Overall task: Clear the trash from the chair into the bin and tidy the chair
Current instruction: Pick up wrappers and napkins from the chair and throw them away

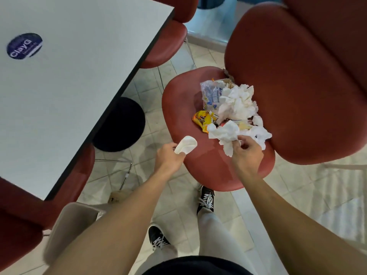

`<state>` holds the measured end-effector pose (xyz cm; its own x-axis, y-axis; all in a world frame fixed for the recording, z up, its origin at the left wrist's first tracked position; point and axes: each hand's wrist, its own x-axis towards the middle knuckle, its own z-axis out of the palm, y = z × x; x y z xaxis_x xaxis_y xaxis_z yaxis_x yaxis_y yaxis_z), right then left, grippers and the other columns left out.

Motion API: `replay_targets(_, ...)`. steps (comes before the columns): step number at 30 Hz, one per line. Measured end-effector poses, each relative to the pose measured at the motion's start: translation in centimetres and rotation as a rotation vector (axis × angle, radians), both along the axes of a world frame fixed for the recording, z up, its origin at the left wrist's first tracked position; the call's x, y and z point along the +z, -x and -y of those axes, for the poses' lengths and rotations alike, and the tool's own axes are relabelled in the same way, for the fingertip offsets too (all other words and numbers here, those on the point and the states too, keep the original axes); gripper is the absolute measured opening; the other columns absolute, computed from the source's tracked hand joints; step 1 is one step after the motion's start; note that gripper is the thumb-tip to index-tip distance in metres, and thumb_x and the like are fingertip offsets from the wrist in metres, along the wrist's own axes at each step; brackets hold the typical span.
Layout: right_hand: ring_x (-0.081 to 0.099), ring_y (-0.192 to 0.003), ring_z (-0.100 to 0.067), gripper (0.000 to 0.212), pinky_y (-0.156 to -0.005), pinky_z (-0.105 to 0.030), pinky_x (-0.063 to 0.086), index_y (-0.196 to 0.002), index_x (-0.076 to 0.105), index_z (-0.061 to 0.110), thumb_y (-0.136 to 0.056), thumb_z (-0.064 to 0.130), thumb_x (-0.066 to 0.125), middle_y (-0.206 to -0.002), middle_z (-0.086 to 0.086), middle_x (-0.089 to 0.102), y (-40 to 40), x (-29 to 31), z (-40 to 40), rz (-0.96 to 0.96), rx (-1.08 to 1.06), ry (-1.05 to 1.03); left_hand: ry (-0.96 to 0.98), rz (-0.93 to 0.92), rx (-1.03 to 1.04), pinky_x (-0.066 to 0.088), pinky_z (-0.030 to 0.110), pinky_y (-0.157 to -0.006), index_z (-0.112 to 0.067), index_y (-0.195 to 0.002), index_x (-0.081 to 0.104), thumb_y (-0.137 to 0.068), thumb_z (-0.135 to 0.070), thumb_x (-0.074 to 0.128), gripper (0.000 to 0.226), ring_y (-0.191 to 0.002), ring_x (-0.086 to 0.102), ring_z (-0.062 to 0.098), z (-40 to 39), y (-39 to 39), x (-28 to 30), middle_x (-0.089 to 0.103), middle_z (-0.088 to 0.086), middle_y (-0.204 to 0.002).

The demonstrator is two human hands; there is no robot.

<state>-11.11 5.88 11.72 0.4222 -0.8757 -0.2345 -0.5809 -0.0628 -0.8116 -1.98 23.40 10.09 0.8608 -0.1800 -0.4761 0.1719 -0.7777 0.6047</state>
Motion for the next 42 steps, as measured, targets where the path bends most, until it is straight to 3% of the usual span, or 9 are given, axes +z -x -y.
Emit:
replay_targets(7,0.057,-0.08,-0.012,0.018,-0.067,-0.002,0.033,-0.101,0.072,0.009,-0.087,0.009,0.061,-0.086,0.0,0.066,0.9,1.1,-7.4,0.029,0.109,0.082,0.034,-0.045,0.142,0.044,0.023,-0.06,-0.021,-0.089,0.071,-0.074,-0.017,0.064,0.016,-0.078,0.065,0.018,-8.0,2.1,0.6,0.069,-0.004,-0.08)
replay_targets(11,0.06,-0.084,-0.013,0.016,-0.077,-0.015,0.04,-0.098,0.073,0.008,-0.086,0.007,0.062,-0.088,0.004,0.065,1.4,1.5,-12.3,0.055,0.261,0.152,0.047,-0.047,0.226,0.038,0.021,-0.05,-0.023,-0.083,0.069,-0.074,-0.016,0.065,0.013,-0.071,0.063,0.015,-12.9,3.7,0.6,0.062,-0.011,-0.068)
replay_targets(14,0.062,-0.081,-0.015,0.014,-0.077,-0.027,0.049,-0.095,0.072,0.008,-0.085,0.004,0.063,-0.085,0.004,0.064,1.6,1.6,-16.4,0.097,0.36,0.167,0.063,-0.038,0.284,0.041,0.021,-0.055,-0.028,-0.086,0.064,-0.076,-0.014,0.065,0.017,-0.069,0.059,0.012,-17.0,5.0,0.8,0.059,-0.014,-0.069)
replay_targets(20,0.061,-0.085,-0.013,0.017,-0.079,-0.018,0.044,-0.101,0.072,0.006,-0.086,0.007,0.065,-0.096,-0.004,0.071,1.7,1.4,-25.0,0.061,0.593,0.173,0.036,-0.043,0.484,0.057,0.036,-0.078,-0.022,-0.104,0.07,-0.076,-0.02,0.068,0.028,-0.086,0.066,0.02,-26.6,7.6,0.1,0.069,-0.006,-0.088)
replay_targets(23,0.061,-0.087,-0.014,0.017,-0.082,-0.026,0.05,-0.103,0.071,0.008,-0.087,0.008,0.064,-0.097,-0.002,0.069,2.1,1.4,-29.0,0.057,0.681,0.136,0.02,-0.044,0.578,0.053,0.029,-0.077,-0.02,-0.106,0.07,-0.077,-0.022,0.069,0.03,-0.086,0.066,0.019,-30.8,9.2,-0.3,0.072,-0.001,-0.095)
replay_targets(28,0.059,-0.086,-0.01,0.017,-0.079,-0.017,0.045,-0.103,0.071,0.01,-0.087,0.009,0.065,-0.096,0.002,0.066,3.4,1.3,-35.8,0.051,0.848,0.092,-0.028,-0.07,0.732,0.051,0.03,-0.082,-0.015,-0.108,0.069,-0.076,-0.025,0.069,0.033,-0.092,0.063,0.021,-36.9,12.4,-1.4,0.072,0.002,-0.101)
replay_targets(32,0.058,-0.081,-0.008,0.016,-0.075,-0.013,0.045,-0.097,0.073,0.012,-0.084,0.007,0.067,-0.09,0.007,0.064,4.7,0.4,-39.9,0.023,0.92,0.075,-0.042,-0.11,0.851,0.042,0.025,-0.071,-0.012,-0.109,0.068,-0.079,-0.022,0.069,0.031,-0.081,0.056,0.017,-40.1,14.5,-2.3,0.071,0.006,-0.101)
replay_targets(37,0.056,-0.08,-0.007,0.016,-0.067,-0.002,0.035,-0.098,0.073,0.012,-0.085,0.009,0.066,-0.089,0.005,0.064,6.0,-1.2,-42.4,-0.062,0.995,0.053,-0.012,-0.11,0.921,0.045,0.028,-0.076,-0.011,-0.114,0.063,-0.08,-0.026,0.071,0.038,-0.098,0.063,0.027,-41.8,16.4,-3.4,0.068,0.009,-0.109)
replay_targets(42,0.062,-0.091,-0.009,0.027,-0.075,-0.011,0.045,-0.117,0.066,0.021,-0.091,0.018,0.06,-0.11,0.002,0.066,6.1,-3.3,-43.2,-0.181,1.063,-0.104,0.05,-0.118,0.919,0.047,0.031,-0.093,-0.013,-0.117,0.06,-0.081,-0.035,0.071,0.043,-0.104,0.061,0.025,-42.1,17.2,-4.7,0.068,0.007,-0.107)
